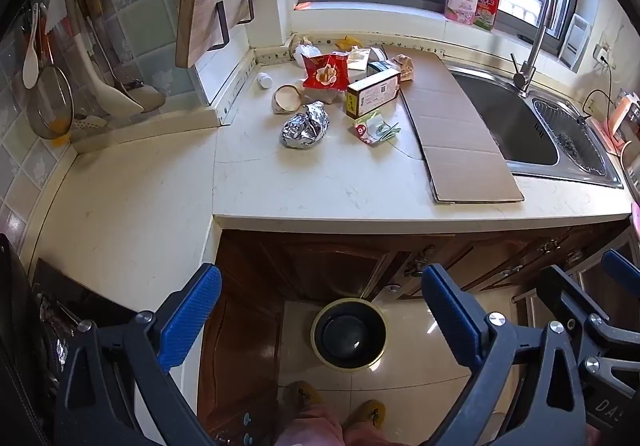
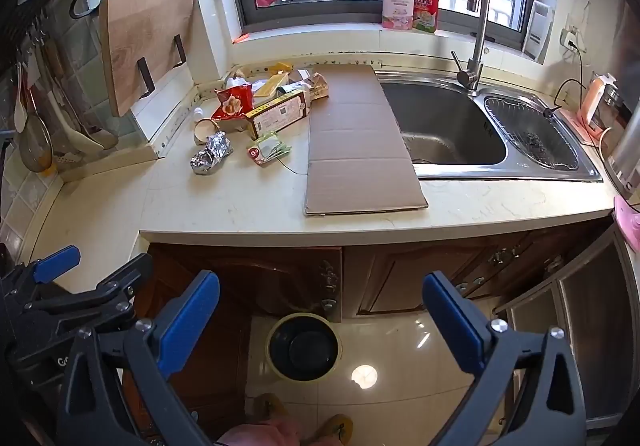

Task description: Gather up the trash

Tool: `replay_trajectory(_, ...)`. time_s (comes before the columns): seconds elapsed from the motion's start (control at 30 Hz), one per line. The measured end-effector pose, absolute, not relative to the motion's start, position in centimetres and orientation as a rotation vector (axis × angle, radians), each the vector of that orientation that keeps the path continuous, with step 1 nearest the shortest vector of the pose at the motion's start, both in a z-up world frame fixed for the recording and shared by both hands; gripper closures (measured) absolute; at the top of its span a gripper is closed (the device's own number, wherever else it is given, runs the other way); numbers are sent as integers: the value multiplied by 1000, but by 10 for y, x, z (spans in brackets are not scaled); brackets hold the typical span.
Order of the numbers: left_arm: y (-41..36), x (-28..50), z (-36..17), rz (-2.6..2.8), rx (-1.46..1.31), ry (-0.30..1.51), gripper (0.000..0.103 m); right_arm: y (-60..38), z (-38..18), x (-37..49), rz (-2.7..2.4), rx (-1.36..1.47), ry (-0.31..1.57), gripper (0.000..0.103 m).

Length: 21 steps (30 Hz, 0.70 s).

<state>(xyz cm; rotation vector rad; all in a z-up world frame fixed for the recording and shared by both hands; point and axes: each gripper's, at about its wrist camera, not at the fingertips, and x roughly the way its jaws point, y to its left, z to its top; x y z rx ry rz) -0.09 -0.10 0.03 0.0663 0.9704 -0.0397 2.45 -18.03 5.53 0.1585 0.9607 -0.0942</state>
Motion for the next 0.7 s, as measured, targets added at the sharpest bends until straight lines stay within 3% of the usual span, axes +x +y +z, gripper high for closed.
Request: replay_trajectory(0.7,-2,-2,-2,-40,42,980,9,-179,56,23,-87,153,962,1)
